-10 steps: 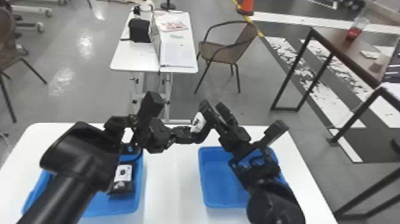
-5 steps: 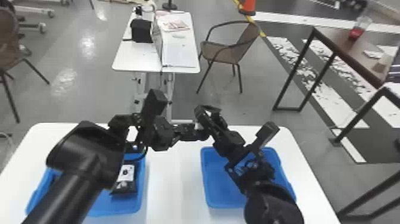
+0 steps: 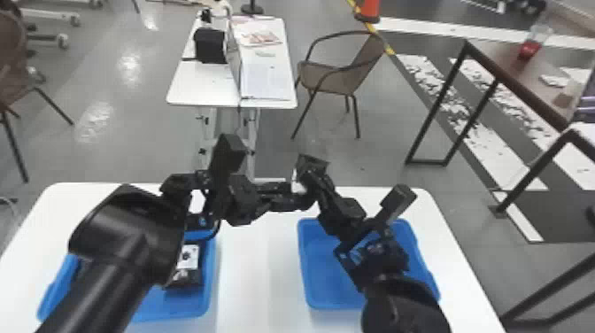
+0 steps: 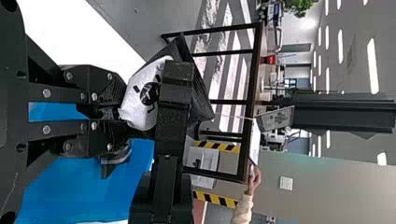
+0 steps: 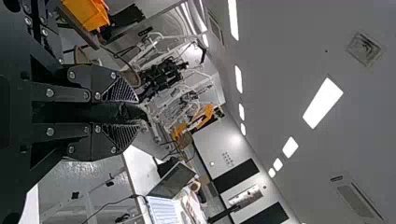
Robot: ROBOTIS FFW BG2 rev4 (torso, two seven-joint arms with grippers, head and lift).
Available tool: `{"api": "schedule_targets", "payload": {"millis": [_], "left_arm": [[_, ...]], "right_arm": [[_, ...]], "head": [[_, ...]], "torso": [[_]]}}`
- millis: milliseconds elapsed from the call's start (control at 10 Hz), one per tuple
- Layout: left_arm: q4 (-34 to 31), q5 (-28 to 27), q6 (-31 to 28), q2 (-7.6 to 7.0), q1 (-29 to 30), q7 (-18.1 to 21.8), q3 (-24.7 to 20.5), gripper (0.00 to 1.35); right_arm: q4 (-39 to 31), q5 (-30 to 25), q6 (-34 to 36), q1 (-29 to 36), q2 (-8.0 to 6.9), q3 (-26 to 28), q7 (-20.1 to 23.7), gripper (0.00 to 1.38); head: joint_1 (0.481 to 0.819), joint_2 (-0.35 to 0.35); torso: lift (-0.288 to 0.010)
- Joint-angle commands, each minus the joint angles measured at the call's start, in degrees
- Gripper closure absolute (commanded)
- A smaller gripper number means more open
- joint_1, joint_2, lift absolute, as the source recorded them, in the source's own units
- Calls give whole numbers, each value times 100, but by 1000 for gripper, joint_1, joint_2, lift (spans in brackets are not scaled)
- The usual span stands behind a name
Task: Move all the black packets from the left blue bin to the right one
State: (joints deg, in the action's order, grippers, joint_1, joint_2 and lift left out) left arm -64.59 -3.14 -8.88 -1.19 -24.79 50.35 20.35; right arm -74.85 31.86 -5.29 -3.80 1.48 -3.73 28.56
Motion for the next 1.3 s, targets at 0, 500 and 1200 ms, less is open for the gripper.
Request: {"api": "schedule_targets", "payload": {"millis": [0, 500, 1200], "left_arm": [[-18, 68, -9, -13, 89, -17, -119, 630], [-695, 59, -554, -40, 968, -34, -1402, 159], [-1372, 103, -2004, -48, 1521, -491, -2228, 163]], "right_arm": [[84, 92, -95, 2, 1, 110, -17, 1279], [1218, -4, -157, -183, 89, 1243, -35, 1279], [2343, -22, -473, -438, 247, 1340, -624, 84]], "head": [[695, -182], [695, -210], [695, -194]], "torso": [[0], [0], [0]]}}
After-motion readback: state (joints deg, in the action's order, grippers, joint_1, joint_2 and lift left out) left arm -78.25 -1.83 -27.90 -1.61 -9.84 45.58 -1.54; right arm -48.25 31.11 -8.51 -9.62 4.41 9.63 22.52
